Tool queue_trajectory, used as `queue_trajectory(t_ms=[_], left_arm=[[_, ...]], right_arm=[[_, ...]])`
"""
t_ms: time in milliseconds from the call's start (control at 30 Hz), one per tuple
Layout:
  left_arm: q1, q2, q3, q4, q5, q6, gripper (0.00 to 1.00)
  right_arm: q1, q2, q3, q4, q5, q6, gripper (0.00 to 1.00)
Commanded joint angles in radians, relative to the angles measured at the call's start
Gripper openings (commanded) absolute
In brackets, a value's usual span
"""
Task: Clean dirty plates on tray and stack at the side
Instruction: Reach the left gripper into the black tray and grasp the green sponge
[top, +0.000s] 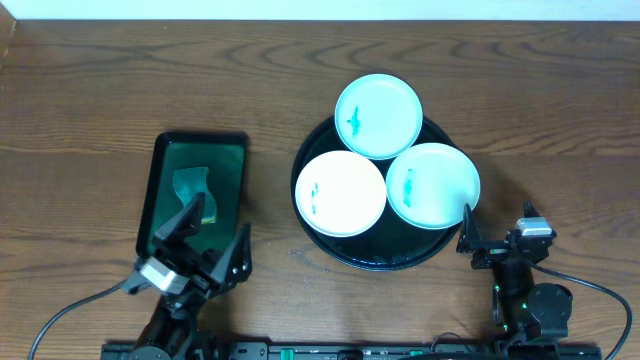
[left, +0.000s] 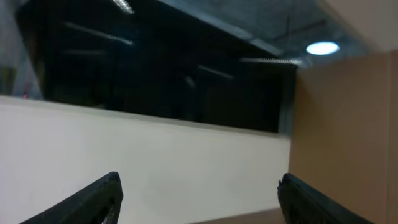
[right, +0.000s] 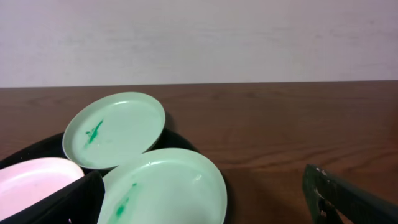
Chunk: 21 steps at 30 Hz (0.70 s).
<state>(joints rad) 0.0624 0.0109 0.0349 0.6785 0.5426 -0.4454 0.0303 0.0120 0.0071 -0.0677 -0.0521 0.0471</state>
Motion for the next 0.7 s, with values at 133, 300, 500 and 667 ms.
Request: queue_trajectory(t_ms=[133,300,500,667], left_arm=[[-0.003,0.185,0.344,-0.503,-0.333,0.05,0.81],[-0.003,0.603,0.713,-1.005,-0.341,0.174,0.81],[0.003,0.942,0.914,-1.211,-0.362,0.185,0.81],[0.053,1.153,0.944,-1.268,-0.483,0.061,0.81]], right_arm=[[0.009,-0.005,-0.002,-0.004,0.002,-0.011,0.99],[0.009,-0.005,-0.002,-0.004,0.003,-0.011,0.99],[0.009,-0.005,-0.002,-0.004,0.003,-0.011,0.99],[0.009,-0.005,-0.002,-0.004,0.003,-0.011,0.99]])
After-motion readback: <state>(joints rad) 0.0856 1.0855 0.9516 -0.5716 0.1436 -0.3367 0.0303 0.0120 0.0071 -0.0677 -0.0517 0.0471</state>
